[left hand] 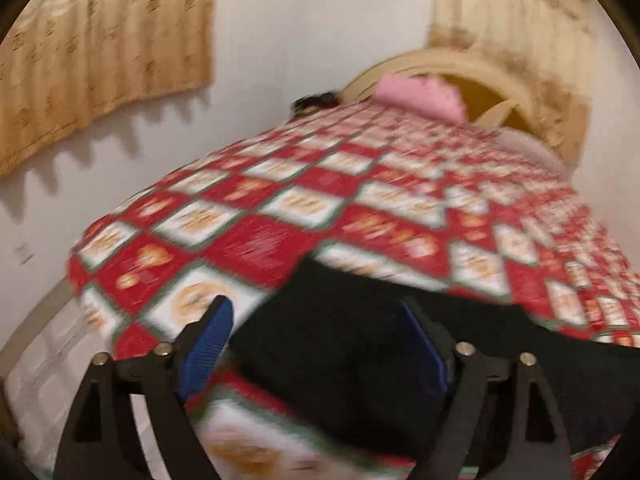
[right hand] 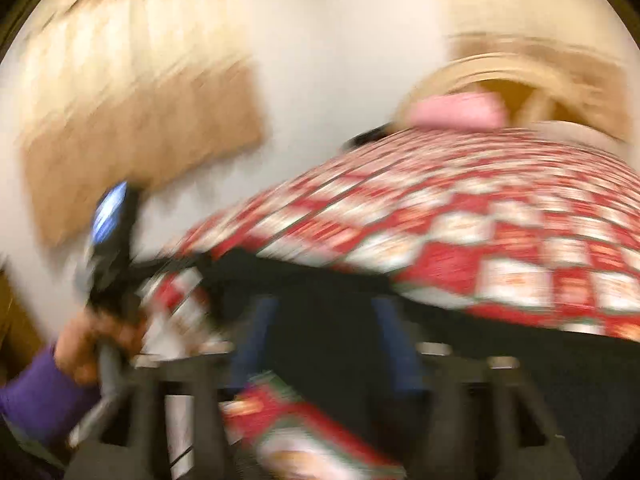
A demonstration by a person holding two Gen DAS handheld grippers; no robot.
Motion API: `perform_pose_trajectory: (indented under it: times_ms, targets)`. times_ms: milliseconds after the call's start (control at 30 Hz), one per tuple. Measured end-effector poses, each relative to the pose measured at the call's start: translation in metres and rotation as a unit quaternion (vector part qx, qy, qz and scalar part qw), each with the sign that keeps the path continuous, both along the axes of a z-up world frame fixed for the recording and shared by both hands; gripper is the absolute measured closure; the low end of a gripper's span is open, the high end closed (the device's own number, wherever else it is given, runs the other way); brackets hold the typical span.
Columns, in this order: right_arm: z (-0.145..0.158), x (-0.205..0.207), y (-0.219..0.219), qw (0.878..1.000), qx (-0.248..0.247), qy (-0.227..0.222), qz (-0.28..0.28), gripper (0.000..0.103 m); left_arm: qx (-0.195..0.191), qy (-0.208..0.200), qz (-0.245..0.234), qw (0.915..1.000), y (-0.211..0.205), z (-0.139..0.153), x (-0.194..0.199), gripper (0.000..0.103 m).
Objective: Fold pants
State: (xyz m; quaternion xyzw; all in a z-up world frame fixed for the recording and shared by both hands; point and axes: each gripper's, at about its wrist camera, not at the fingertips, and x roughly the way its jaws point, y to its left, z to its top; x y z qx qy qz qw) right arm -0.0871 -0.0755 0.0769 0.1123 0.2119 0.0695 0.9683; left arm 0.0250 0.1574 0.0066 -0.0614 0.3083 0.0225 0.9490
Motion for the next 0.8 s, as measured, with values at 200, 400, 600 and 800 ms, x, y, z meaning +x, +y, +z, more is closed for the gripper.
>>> perform_pose_trajectory:
  times_ms: [200, 400, 600, 800]
  targets:
    - [0.022, -0.079, -0.164, 0.964, 0.039, -0.019, -0.264, 0.026, 0.033, 0.003, -0.087, 0.9957, -0.067, -0.019, 0.005, 0.006]
    - [0.012, -0.173, -0.283, 0.874, 0.045, -0.005, -0.484, 0.026, 0.057, 0.032, -0.088, 0.994, -0.091, -0.042, 0.011, 0.006]
    - [-0.024, -0.202, -0.339, 0.845, 0.056, 0.06, -0.529, 0.026, 0.027, 0.072, -0.073, 0.9944, -0.083, -0.057, 0.013, 0.003]
    - [-0.037, -0.189, -0.336, 0.845, 0.016, 0.09, -0.527, 0.028, 0.035, 0.071, -0.071, 0.9943, -0.087, -0.06, 0.008, 0.001]
